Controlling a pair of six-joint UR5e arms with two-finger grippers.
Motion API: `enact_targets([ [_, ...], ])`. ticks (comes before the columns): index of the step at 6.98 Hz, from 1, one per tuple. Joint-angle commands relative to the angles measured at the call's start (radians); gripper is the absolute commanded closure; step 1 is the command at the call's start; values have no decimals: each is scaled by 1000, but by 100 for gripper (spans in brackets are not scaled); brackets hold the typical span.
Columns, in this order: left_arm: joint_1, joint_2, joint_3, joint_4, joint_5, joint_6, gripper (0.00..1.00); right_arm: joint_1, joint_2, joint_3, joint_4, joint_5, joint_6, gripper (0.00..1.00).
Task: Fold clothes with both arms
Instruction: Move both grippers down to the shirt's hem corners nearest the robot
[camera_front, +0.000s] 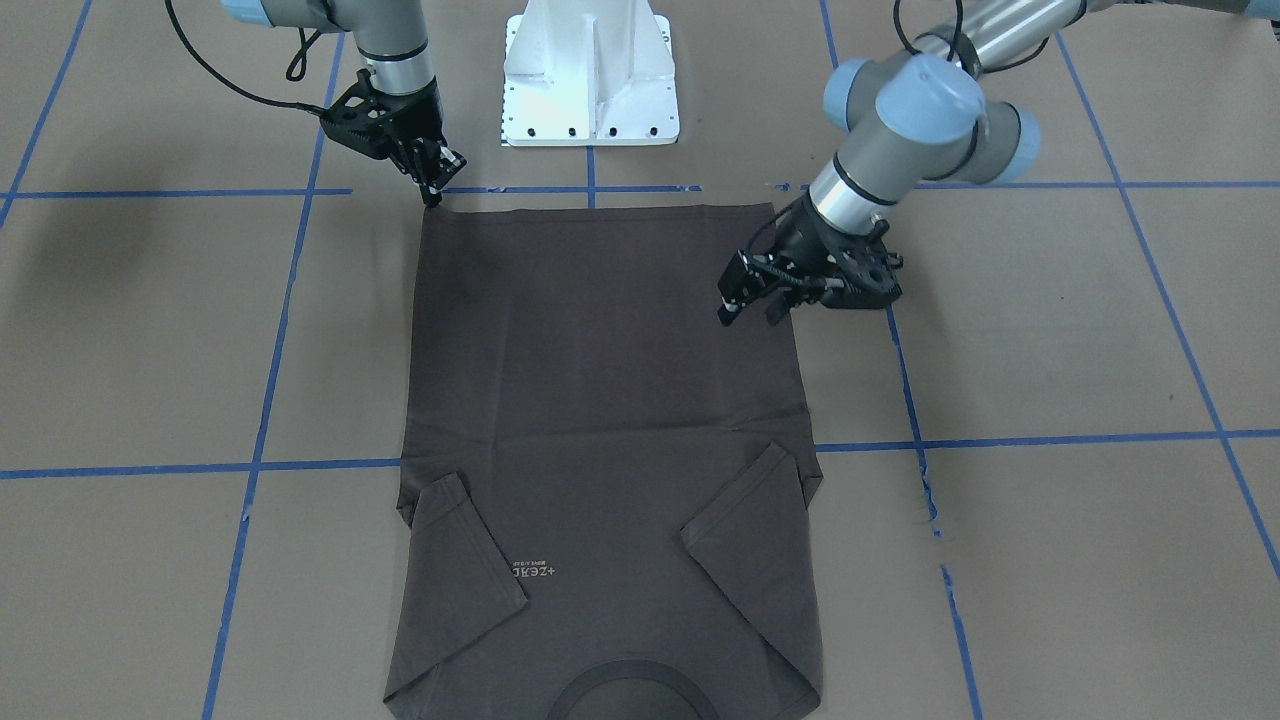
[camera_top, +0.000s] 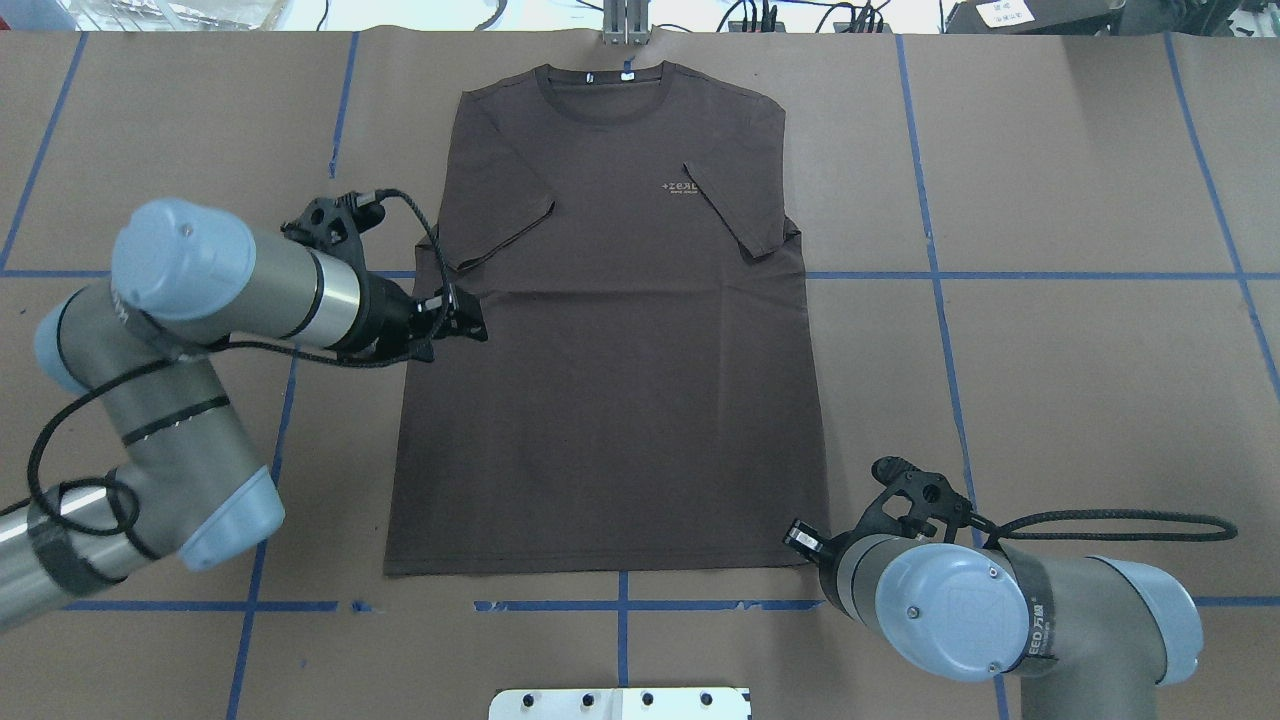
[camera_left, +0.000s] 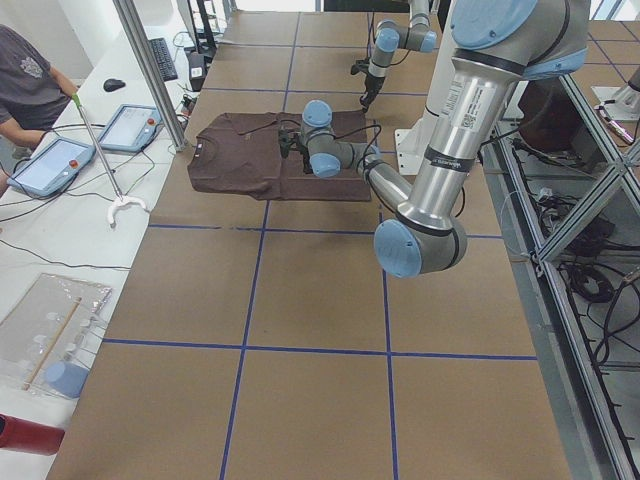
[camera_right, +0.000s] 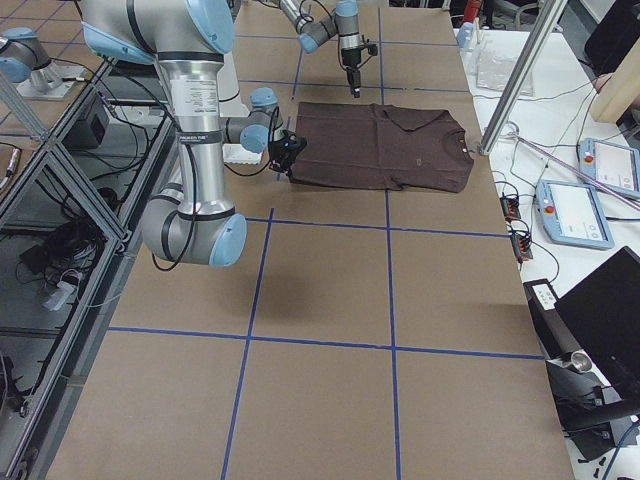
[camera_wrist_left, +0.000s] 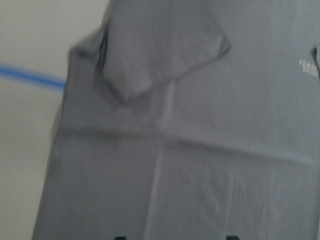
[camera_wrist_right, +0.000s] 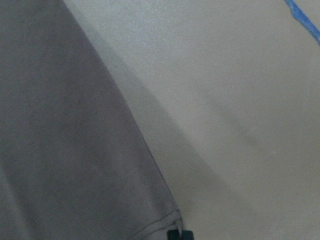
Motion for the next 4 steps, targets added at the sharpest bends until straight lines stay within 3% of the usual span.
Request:
enact_targets([
  [1,196,214,-209,32,174,-120,27,5,-8,25,-2,11,1,100],
  [2,300,286,-230,34,288,-157,27,8,-10,29,-2,11,0,100],
  [4,384,276,-231,138,316,-244,27,10,-16,42,-14,16,0,100],
])
